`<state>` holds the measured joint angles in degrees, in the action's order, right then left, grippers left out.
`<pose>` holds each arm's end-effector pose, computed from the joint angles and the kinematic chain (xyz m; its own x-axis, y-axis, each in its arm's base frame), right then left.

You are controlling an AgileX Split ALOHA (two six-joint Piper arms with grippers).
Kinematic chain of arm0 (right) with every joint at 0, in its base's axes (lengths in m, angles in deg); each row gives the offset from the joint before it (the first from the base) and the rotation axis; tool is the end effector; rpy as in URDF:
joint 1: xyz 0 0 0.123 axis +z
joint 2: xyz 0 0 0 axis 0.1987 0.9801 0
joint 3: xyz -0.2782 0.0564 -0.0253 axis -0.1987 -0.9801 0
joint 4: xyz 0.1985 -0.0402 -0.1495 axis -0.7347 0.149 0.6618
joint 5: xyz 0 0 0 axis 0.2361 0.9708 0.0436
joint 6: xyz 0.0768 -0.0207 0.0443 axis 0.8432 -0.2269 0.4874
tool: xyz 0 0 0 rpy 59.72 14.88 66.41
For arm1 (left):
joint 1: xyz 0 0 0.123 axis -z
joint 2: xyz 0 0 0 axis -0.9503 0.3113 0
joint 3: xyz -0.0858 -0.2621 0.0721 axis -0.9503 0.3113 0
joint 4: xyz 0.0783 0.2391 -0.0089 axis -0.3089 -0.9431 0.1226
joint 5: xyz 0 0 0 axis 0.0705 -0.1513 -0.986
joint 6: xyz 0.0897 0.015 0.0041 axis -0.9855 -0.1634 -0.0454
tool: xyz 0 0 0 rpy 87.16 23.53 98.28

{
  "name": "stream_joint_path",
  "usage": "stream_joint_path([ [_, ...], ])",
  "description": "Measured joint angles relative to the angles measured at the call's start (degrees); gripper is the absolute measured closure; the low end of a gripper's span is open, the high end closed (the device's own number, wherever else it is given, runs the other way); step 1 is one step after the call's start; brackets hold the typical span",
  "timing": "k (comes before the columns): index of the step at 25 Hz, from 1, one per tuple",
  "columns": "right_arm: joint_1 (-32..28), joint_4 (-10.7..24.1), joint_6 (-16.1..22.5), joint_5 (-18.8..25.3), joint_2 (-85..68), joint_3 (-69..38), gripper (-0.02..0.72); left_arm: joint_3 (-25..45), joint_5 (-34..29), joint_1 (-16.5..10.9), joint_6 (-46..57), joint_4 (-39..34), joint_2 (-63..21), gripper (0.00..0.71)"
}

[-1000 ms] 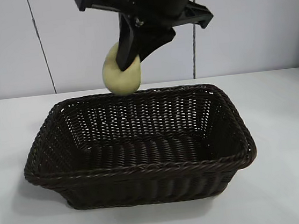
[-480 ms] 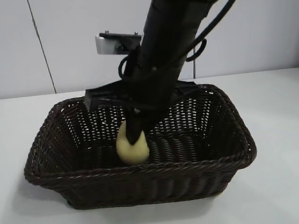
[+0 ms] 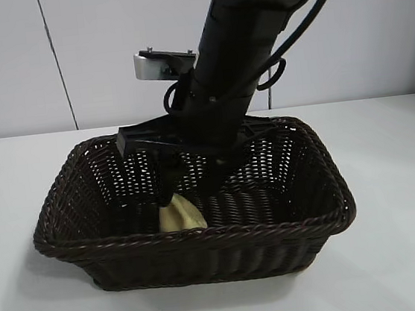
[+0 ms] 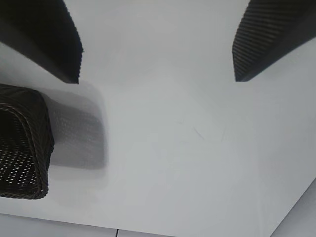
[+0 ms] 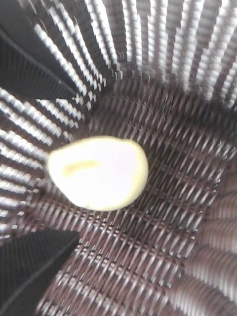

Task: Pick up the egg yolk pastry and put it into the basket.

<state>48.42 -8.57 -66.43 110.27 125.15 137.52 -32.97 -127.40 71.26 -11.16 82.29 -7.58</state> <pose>0.3174 0.2538 0.1833 -0.8637 -0.3743 -0.3375 -0.4548 0.8674 0.2019 -0.0078 0.0015 0.2681 -0.5106 -0.0515 -0.8583 -0.0498 0.9983 -0.0302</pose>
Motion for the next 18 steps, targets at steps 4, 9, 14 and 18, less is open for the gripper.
stream_joint_path([
  [4, 0.0, 0.1, 0.0, 1.6, -1.9, 0.0, 0.167, 0.0, 0.0, 0.0, 0.0, 0.0, 0.0, 0.105],
  [9, -0.1, 0.8, 0.4, 6.1, -6.6, 1.5, 0.165, 0.0, 0.0, 0.0, 0.0, 0.0, 0.0, 0.105],
  [14, -0.7, 3.6, 1.4, 13.3, -8.0, 8.4, 0.165, 0.0, 0.0, 0.0, 0.0, 0.0, 0.0, 0.105],
  [18, -0.8, 6.4, 2.4, 15.2, -8.1, 11.7, 0.165, 0.0, 0.0, 0.0, 0.0, 0.0, 0.0, 0.105],
])
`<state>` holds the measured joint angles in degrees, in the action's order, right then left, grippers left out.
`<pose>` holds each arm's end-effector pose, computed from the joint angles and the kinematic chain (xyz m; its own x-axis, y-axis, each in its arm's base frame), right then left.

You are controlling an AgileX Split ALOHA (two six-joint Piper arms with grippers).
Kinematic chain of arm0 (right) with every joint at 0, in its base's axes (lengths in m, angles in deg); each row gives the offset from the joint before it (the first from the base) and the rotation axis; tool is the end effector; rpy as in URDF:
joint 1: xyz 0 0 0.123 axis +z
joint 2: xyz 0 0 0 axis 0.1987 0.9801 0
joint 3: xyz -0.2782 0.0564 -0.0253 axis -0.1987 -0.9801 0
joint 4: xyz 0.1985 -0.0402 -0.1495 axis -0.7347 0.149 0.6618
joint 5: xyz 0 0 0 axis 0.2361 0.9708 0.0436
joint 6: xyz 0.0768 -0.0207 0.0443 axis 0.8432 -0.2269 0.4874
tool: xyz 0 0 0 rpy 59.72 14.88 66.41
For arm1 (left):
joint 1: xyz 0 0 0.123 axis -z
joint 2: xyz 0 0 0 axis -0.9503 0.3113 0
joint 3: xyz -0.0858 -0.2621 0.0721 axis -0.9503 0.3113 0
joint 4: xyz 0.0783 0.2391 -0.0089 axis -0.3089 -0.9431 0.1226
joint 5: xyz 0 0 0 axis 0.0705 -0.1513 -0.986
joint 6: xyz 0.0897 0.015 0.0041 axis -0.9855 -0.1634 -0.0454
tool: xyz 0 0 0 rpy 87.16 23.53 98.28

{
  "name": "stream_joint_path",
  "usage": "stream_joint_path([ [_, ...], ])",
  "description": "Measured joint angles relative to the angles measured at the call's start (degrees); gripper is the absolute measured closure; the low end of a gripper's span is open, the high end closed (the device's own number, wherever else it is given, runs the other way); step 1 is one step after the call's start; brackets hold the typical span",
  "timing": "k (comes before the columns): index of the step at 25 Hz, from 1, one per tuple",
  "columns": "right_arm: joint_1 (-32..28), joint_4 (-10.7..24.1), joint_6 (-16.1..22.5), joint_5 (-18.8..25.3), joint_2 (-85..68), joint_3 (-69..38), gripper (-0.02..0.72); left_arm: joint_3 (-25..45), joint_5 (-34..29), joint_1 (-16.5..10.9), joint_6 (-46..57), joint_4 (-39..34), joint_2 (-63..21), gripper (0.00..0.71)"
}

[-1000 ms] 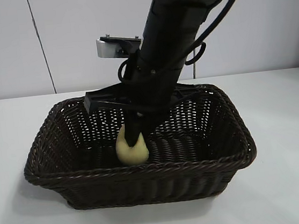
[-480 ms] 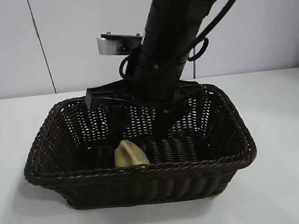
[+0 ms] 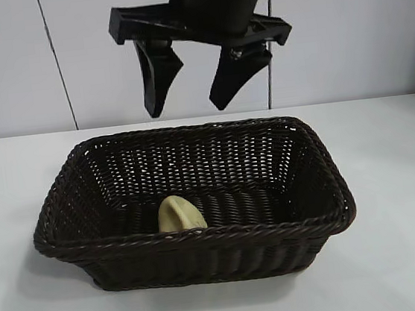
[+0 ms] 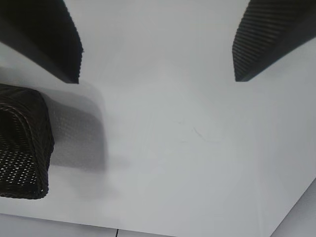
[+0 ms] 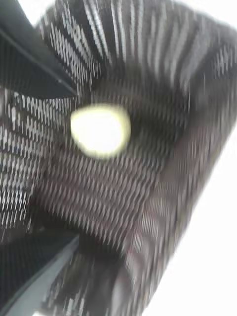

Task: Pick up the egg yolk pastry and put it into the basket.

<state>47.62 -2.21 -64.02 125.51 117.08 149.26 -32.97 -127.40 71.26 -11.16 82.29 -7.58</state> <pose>0.3167 0.2404 0.2870 -0.8147 -0.3976 -0.4220 -0.4920 0.8592 0.1403 -0.0078 0.0015 0.2681 -0.5106 -0.0515 -0.8583 -0.0498 0.9983 -0.0302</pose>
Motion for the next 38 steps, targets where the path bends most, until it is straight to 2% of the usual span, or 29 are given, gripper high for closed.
stream_joint_path([
  [7, -4.9, 4.7, 2.1, 4.0, 0.0, 0.4, 0.165, 0.0, 0.0, 0.0, 0.0, 0.0, 0.0, 0.105],
  [16, -19.9, 9.7, 2.3, 5.7, 0.0, 0.5, 0.165, 0.0, 0.0, 0.0, 0.0, 0.0, 0.0, 0.105],
  [21, -28.7, 10.3, 1.3, 9.3, 0.0, 0.5, 0.165, 0.0, 0.0, 0.0, 0.0, 0.0, 0.0, 0.105],
  [25, -32.8, 10.4, -1.1, 13.6, 0.0, 0.5, 0.165, 0.0, 0.0, 0.0, 0.0, 0.0, 0.0, 0.105],
  [29, -35.0, 10.4, -3.6, 14.9, 0.0, 0.5, 0.165, 0.0, 0.0, 0.0, 0.0, 0.0, 0.0, 0.105],
  [32, -35.6, 10.3, -3.7, 14.9, 0.0, 0.5, 0.165, 0.0, 0.0, 0.0, 0.0, 0.0, 0.0, 0.105],
  [38, -35.6, 7.8, -4.1, 14.8, -1.6, -1.4, 0.165, 0.0, 0.0, 0.0, 0.0, 0.0, 0.0, 0.105],
])
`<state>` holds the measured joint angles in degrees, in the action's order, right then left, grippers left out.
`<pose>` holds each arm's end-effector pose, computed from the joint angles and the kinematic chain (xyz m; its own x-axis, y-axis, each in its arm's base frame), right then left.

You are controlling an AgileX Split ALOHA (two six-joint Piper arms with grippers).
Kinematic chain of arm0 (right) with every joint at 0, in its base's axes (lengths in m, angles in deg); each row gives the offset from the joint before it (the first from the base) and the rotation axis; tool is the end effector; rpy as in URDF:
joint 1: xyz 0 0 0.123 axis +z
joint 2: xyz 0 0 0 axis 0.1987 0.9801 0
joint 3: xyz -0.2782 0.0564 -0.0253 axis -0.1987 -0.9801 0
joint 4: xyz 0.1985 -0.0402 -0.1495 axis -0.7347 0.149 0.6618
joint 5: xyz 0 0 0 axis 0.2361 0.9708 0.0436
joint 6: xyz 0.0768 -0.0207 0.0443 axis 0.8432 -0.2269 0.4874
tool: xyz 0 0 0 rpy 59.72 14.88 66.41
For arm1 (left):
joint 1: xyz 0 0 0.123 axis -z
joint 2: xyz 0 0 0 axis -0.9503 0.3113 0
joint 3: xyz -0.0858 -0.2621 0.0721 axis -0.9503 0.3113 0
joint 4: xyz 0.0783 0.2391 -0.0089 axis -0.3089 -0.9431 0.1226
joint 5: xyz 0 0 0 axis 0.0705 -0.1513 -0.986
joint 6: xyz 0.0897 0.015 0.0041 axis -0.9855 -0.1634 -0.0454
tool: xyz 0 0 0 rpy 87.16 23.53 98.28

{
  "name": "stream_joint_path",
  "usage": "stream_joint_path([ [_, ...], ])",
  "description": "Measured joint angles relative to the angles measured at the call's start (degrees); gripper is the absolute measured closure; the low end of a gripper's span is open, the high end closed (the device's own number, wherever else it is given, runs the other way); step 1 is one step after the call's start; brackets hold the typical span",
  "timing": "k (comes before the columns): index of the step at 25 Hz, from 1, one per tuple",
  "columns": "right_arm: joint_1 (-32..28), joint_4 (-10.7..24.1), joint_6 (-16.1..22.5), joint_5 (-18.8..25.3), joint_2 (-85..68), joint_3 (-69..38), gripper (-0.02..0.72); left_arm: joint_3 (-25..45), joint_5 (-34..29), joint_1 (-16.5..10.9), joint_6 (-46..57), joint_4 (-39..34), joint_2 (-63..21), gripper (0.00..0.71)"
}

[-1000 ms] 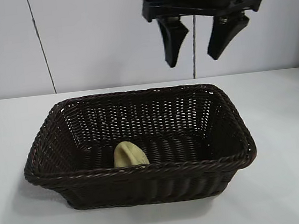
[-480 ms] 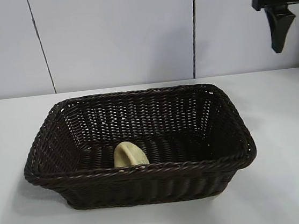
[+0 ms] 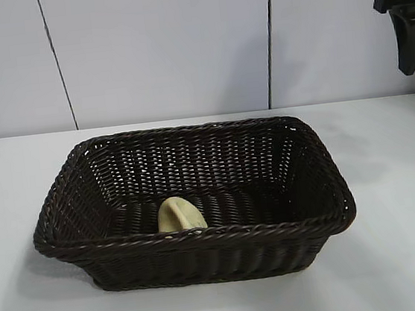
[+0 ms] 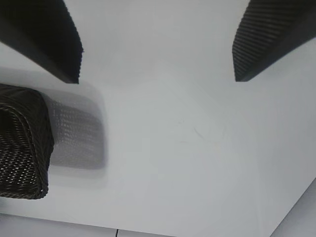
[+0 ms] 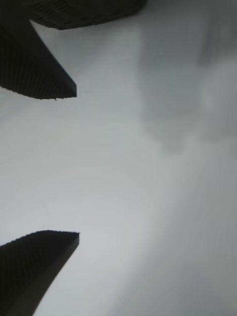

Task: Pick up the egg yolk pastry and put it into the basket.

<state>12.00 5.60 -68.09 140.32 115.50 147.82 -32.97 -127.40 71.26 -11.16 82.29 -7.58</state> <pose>0.3682 0.0001 0.2828 -0.9805 0.0110 -0.1960 0.0177 0.9993 -0.0324 -0.0078 0.0015 0.2681 -0.5106 -0.0515 -0.8583 -0.0498 0.9983 -0.0302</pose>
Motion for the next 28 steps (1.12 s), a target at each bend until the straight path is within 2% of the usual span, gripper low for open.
stream_joint_path([
  [4, 0.0, -0.1, -0.1, 0.0, -5.5, -7.2, 0.165, 0.0, 0.0, 0.0, 0.0, 0.0, 0.0, 0.105],
  [14, 0.0, -0.1, -0.7, -0.3, -26.0, -33.9, 0.165, 0.0, 0.0, 0.0, 0.0, 0.0, 0.0, 0.105],
  [20, 0.0, -0.2, -0.7, -6.6, -42.6, -47.1, 0.165, 0.0, 0.0, 0.0, 0.0, 0.0, 0.0, 0.105],
  [28, 0.0, -0.3, -0.7, -10.9, -66.9, -59.1, 0.165, 0.0, 0.0, 0.0, 0.0, 0.0, 0.0, 0.105],
])
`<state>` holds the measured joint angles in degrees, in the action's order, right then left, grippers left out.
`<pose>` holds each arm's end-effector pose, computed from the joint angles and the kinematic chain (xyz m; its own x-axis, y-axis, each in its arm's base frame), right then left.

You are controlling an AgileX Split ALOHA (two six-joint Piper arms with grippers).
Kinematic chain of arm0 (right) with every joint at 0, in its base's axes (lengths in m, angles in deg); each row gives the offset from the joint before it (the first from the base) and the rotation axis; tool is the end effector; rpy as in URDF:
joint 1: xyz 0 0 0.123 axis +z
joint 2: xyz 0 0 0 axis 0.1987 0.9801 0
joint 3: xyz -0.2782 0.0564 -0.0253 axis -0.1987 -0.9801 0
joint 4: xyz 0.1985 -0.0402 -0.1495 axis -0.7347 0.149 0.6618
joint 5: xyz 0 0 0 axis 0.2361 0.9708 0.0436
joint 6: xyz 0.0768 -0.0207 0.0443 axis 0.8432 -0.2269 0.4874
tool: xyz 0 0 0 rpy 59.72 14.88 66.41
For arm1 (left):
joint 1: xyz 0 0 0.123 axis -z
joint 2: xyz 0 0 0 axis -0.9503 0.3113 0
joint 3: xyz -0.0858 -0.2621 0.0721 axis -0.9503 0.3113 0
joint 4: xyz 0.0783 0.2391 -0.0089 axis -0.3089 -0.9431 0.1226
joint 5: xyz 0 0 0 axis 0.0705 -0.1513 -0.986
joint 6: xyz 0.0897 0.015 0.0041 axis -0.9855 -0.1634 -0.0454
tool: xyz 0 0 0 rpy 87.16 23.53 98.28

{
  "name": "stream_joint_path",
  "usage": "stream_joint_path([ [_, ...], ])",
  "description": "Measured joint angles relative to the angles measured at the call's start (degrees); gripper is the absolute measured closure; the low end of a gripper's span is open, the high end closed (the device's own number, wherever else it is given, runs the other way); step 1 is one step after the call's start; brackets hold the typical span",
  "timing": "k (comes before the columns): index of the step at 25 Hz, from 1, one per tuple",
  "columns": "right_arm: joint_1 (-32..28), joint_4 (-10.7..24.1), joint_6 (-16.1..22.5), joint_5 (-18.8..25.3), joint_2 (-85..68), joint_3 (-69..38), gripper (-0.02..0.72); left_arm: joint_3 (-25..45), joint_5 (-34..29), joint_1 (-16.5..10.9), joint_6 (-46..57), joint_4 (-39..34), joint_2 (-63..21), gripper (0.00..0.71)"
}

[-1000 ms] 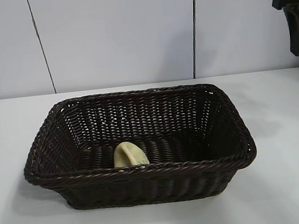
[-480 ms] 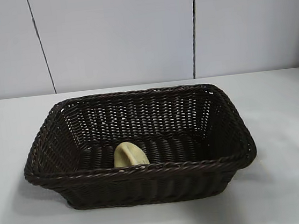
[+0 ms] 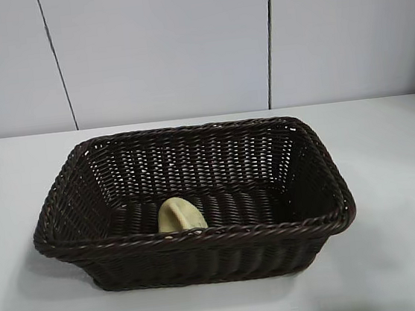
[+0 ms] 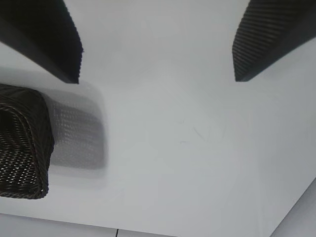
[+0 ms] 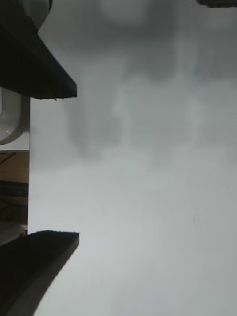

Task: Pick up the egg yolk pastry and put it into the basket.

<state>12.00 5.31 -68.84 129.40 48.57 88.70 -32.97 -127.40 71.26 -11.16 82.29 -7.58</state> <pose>0.0898 -0.0018 0.2565 -0.8660 -0.0052 -0.5000 0.0079 0.9997 -0.0241 -0.0078 0.0015 0.2681 -0.5106 -0.0515 -0.8583 -0.0498 0.9983 -0.0302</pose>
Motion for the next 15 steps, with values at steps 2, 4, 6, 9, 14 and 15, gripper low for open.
stream_joint_path([
  [2, 0.0, 0.0, 0.0, 0.6, -5.9, -1.5, 0.165, 0.0, 0.0, 0.0, 0.0, 0.0, 0.0, 0.105],
  [4, 0.0, 0.0, 0.0, 1.0, -10.7, -2.0, 0.165, 0.0, 0.0, 0.0, 0.0, 0.0, 0.0, 0.105],
  [6, 0.0, 0.0, 0.0, 1.4, -15.4, -2.0, 0.165, 0.0, 0.0, 0.0, 0.0, 0.0, 0.0, 0.105],
  [9, 0.0, 0.0, 0.0, 1.5, -21.6, -2.0, 0.165, 0.0, 0.0, 0.0, 0.0, 0.0, 0.0, 0.105],
  [14, 0.0, 0.0, 0.0, 1.8, -32.0, -2.0, 0.165, 0.0, 0.0, 0.0, 0.0, 0.0, 0.0, 0.105],
  [15, 0.0, 0.0, 0.0, 1.8, -34.0, -2.0, 0.165, 0.0, 0.0, 0.0, 0.0, 0.0, 0.0, 0.105],
])
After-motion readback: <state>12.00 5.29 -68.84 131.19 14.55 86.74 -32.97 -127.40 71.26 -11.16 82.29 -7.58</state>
